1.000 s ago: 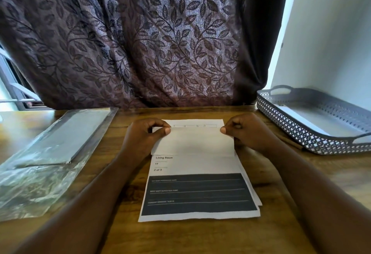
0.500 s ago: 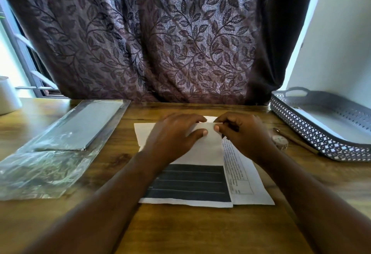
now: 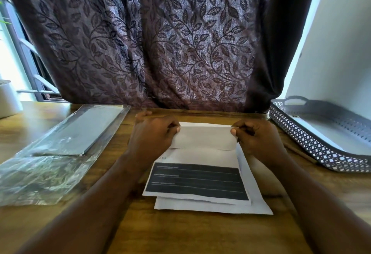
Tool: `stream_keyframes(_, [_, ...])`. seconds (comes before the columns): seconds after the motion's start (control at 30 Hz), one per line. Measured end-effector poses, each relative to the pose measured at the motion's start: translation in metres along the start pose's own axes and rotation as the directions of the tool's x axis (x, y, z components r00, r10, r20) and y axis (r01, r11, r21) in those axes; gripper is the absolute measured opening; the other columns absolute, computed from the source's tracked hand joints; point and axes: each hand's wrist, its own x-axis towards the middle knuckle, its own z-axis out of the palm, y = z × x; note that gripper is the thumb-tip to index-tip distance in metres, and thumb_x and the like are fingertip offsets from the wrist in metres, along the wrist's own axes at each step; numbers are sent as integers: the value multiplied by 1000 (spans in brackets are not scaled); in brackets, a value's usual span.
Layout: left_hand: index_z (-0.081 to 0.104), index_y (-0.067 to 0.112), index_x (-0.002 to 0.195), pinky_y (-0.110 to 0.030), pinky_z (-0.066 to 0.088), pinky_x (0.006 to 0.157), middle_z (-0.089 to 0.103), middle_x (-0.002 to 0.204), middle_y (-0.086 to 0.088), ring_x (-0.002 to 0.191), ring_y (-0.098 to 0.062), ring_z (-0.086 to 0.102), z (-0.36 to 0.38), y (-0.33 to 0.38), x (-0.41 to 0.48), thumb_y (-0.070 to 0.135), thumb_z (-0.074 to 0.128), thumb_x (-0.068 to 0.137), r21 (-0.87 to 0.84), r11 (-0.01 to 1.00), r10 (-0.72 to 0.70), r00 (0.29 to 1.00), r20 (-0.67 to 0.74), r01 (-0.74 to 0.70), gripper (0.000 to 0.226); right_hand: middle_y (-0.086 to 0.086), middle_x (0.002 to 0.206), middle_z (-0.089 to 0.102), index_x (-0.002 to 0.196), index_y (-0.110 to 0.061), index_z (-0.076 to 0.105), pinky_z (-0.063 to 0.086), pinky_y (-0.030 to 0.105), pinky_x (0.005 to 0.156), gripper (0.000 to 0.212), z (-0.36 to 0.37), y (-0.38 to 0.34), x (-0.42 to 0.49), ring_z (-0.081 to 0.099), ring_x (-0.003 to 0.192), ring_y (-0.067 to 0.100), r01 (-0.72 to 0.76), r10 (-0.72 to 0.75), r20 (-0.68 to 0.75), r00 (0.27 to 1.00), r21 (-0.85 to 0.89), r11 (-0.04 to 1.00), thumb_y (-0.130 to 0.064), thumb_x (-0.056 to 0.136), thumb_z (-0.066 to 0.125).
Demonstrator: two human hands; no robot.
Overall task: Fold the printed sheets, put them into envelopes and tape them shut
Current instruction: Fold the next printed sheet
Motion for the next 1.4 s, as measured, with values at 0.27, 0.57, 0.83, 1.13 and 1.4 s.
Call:
stream_keyframes(0.27, [66,34,76,-22,42,61,65,79,24,74,4,62,4,-11,-4,28,72,89,-346,848,-379,916,131,401,16,-11,86,75,94,-21,77,53,17,68,6,-1,15,0,69,76,3,-150,150,11,989,99,984,-21,91,72])
stream_keyframes(0.57, [70,29,76,-29,59,70,75,78,13,74,-3,71,8,-18,-2,25,76,87,-547,703,-424,885,191,455,13,5,104,78,111,-9,72,59,49,87,23,2,16,-2,75,95,24,-351,250,259,933,495,795,-13,88,72])
stream_keyframes(0.83, [59,13,126,-42,59,86,76,110,-7,98,-24,74,12,-11,-6,21,56,100,-754,300,-302,807,507,585,28,9,112,76,116,-13,72,54,56,96,27,9,18,0,73,103,30,-405,336,235,912,640,653,-13,89,70])
stream_keyframes(1.13, [65,12,115,-45,58,87,76,106,-12,95,-31,73,17,-14,-5,1,52,98,-820,199,-349,821,452,536,24,17,95,76,103,-1,70,63,38,68,18,6,5,0,74,80,28,-489,462,287,839,770,409,4,94,56])
stream_keyframes(1.4, [74,8,83,-38,48,71,72,90,-16,79,-30,64,14,-13,-4,26,50,95,-837,73,-338,803,491,542,32,23,100,75,96,9,72,62,48,78,34,1,-2,0,74,85,35,-597,457,450,767,761,253,-5,66,63])
